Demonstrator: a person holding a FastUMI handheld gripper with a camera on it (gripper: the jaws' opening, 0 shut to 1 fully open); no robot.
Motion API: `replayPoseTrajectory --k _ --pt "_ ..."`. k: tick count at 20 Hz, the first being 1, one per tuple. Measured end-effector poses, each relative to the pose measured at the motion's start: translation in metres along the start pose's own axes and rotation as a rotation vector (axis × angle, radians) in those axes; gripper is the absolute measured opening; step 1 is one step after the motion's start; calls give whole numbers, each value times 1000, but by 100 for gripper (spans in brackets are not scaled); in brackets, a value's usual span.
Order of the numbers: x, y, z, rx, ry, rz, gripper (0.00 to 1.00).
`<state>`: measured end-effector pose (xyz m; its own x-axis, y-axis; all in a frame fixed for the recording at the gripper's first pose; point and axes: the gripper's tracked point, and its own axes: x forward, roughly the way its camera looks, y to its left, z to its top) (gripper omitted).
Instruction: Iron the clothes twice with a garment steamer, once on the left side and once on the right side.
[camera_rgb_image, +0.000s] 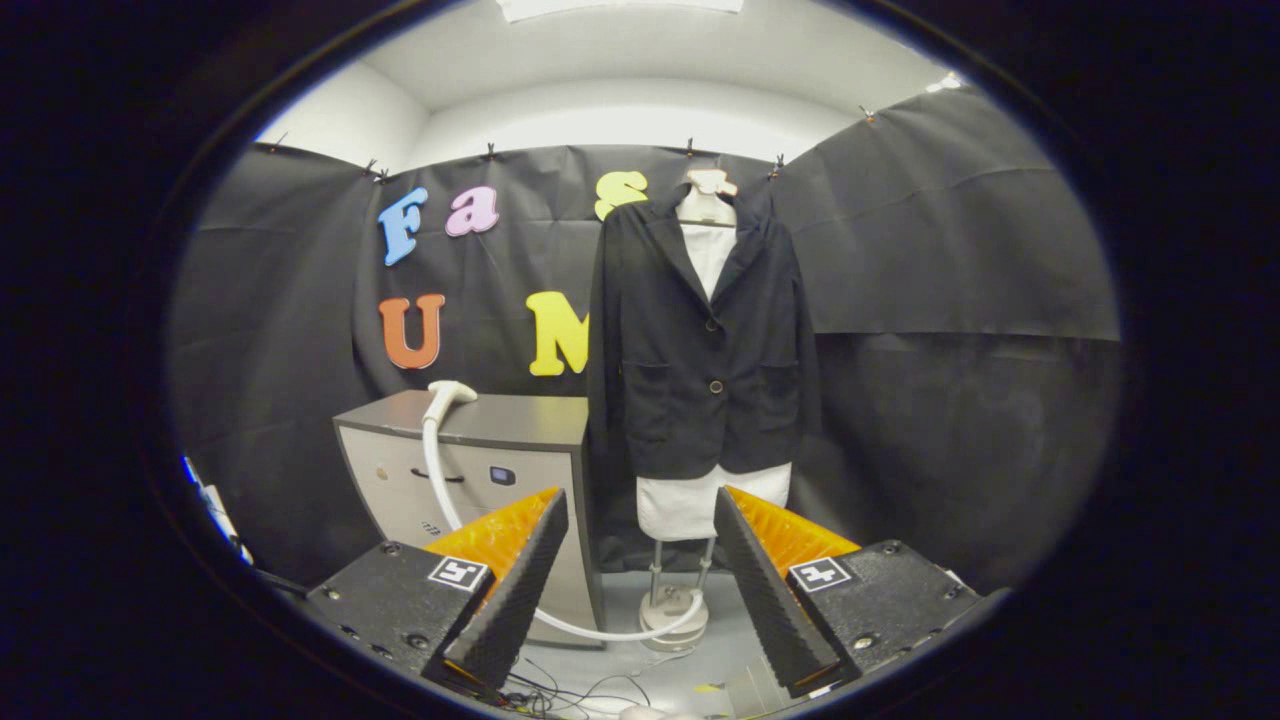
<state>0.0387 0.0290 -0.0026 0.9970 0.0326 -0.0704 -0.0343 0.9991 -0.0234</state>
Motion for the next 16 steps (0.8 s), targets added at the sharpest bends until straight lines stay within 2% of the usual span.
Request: replayPoseTrajectory --k 7,10,16 --pt "36 22 47 -11 -60 45 95" --pt "65 50 80 -8 -93 93 95" --pt "135 141 128 -11 -87 239 94"
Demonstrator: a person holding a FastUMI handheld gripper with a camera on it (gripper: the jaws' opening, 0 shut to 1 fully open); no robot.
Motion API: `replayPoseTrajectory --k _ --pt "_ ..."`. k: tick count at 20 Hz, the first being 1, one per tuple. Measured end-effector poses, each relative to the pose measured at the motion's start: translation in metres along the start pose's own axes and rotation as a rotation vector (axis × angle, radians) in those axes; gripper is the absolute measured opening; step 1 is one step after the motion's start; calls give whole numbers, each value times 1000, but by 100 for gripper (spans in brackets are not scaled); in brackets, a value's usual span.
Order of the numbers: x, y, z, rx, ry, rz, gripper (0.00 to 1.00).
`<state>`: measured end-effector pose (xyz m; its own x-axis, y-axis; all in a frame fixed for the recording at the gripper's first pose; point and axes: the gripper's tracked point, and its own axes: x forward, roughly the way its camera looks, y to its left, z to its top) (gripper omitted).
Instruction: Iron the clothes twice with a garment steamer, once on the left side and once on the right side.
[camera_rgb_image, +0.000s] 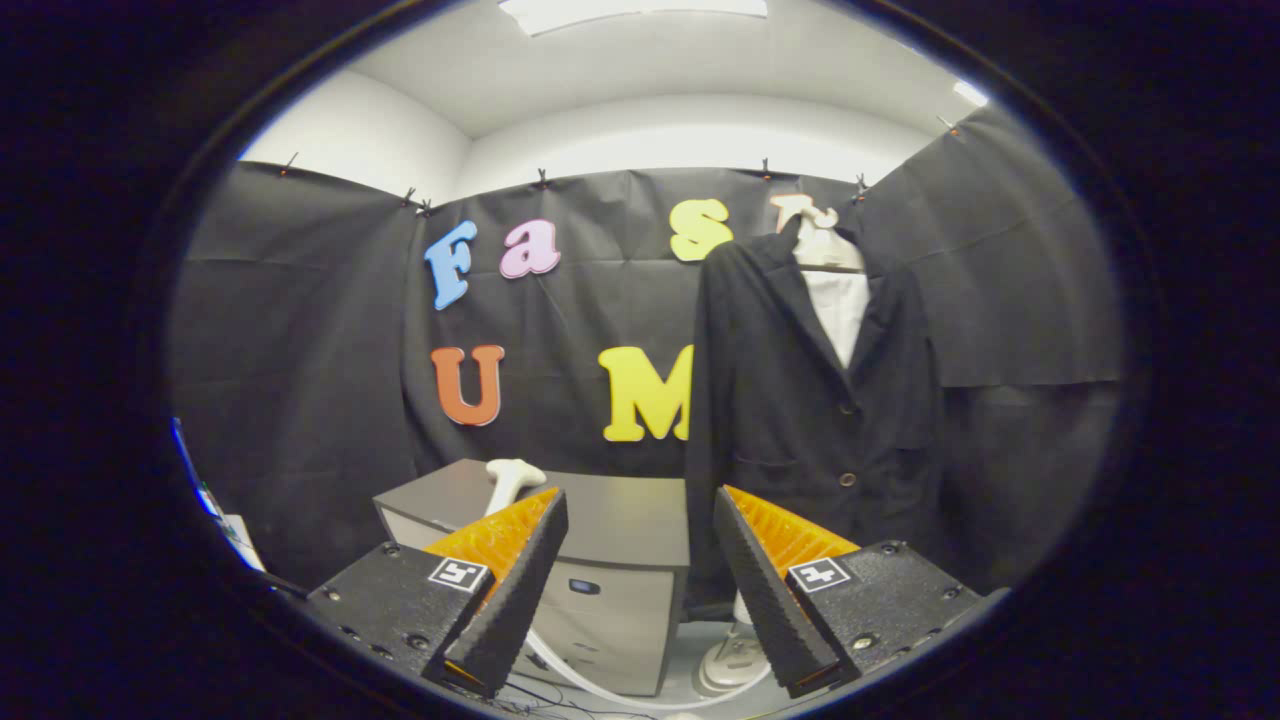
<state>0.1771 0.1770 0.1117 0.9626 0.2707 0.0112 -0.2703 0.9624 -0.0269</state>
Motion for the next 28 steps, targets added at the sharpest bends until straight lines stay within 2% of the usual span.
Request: replayPoseTrajectory --k 7,14,18,21,24,28 --pt "114 106 -7 -49 102 180 94" --pt "221 169 -80 -74 318 262 91" --pt "266 185 -120 -92 435 268 86" --pt "291 181 -139 -91 507 228 79" --pt "300 184 -155 -69 572 216 65" --pt "303 183 -153 -47 576 175 58"
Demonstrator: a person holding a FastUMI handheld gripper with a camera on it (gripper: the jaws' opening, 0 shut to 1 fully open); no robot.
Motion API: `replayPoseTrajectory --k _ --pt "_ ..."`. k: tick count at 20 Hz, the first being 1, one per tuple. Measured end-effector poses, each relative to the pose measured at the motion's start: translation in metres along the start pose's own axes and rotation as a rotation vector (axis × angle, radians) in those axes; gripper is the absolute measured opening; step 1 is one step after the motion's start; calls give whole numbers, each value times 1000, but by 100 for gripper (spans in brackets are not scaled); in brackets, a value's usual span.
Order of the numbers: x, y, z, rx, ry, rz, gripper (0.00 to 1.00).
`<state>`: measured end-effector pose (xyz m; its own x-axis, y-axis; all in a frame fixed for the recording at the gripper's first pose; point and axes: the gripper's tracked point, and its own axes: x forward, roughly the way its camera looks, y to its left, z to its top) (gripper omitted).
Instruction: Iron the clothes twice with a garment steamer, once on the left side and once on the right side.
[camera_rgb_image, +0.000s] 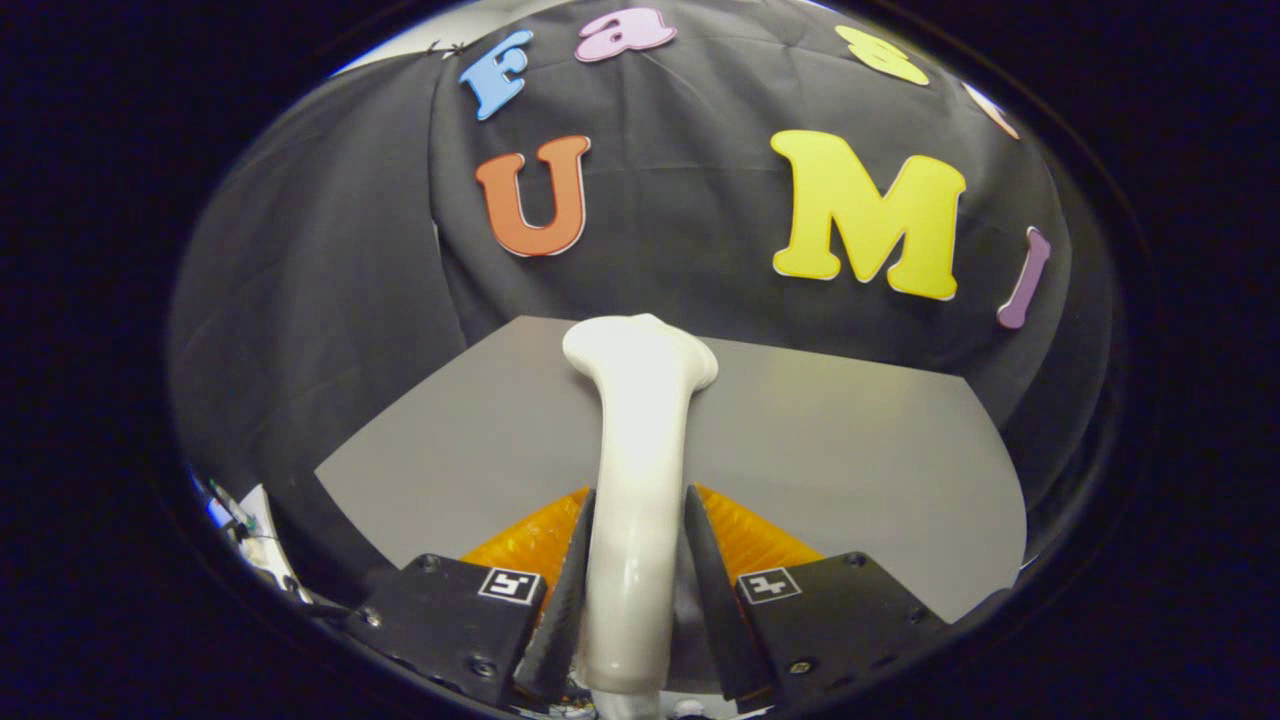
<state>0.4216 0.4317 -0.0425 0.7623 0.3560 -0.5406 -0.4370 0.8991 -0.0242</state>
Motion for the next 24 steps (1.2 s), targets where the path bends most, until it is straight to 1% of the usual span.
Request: replayPoseTrajectory --k 1,2,3,4,6,10,13,18,21,24 --pt "1 0 1 14 12 7 58" --pt "3 4 2 24 18 30 57" --pt "-2 5 3 40 23 37 54" --pt "-1 4 3 38 32 53 44" --pt "-9 6 3 42 38 79 41" --pt "-50 -9 2 38 -8 71 40" --pt "-96 -26 4 61 -72 87 40" --pt "-198 -72 2 92 -199 68 40" --pt "-260 -111 -4 128 -268 26 40" --pt "-321 -157 -18 155 -325 -56 40"
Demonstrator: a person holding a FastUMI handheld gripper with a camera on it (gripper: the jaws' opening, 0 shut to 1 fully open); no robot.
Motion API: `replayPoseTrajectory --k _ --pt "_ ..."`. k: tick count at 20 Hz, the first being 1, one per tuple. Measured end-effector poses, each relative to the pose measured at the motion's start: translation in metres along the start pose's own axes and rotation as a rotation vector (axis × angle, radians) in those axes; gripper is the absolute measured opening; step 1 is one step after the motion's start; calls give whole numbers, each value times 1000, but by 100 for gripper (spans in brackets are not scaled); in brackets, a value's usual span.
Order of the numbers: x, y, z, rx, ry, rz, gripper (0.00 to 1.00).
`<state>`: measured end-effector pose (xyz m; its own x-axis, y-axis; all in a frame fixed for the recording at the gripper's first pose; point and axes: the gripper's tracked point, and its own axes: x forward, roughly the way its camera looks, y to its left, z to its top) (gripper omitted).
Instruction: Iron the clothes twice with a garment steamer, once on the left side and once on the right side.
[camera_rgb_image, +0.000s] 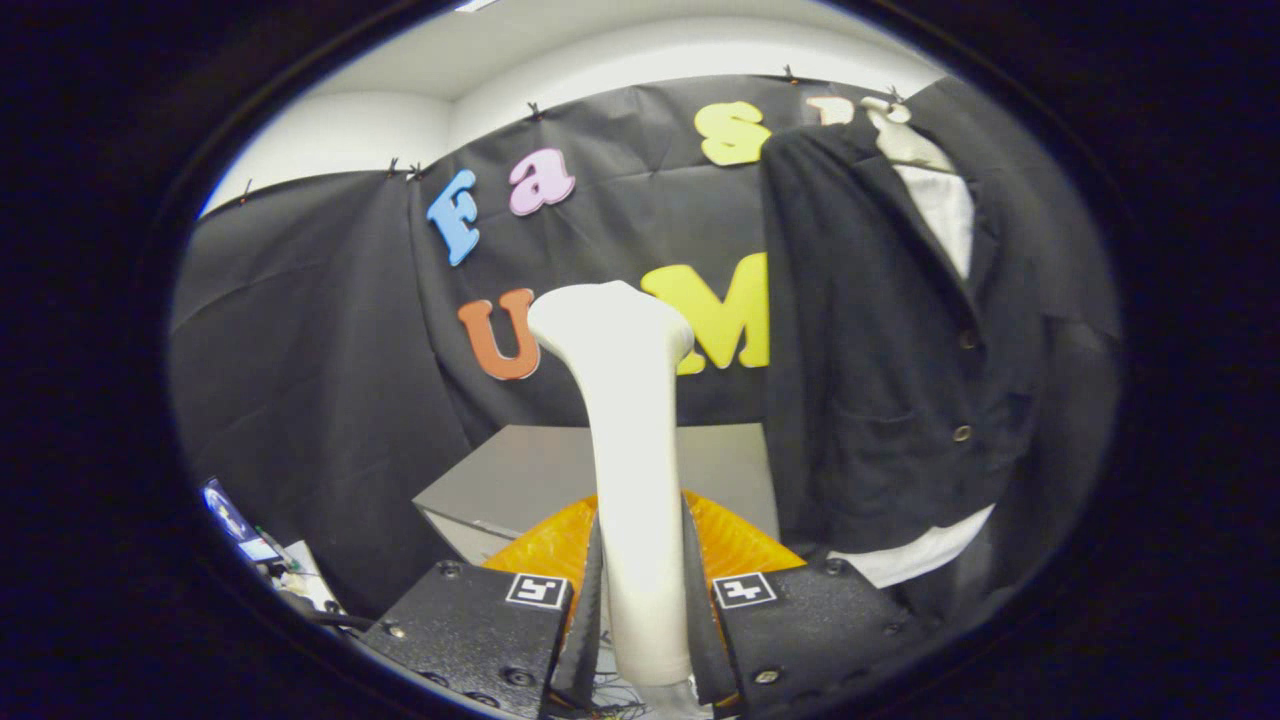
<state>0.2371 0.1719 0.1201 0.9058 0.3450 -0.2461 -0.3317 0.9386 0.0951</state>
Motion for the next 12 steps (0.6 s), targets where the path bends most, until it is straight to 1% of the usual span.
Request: replayPoseTrajectory --k 2,6,9,12 --pt "-30 -37 10 10 -36 -73 40" --pt "-75 -105 34 25 -119 -217 40" --pt "-94 -138 55 51 -167 -279 40" --pt "-97 -161 76 56 -205 -310 40"
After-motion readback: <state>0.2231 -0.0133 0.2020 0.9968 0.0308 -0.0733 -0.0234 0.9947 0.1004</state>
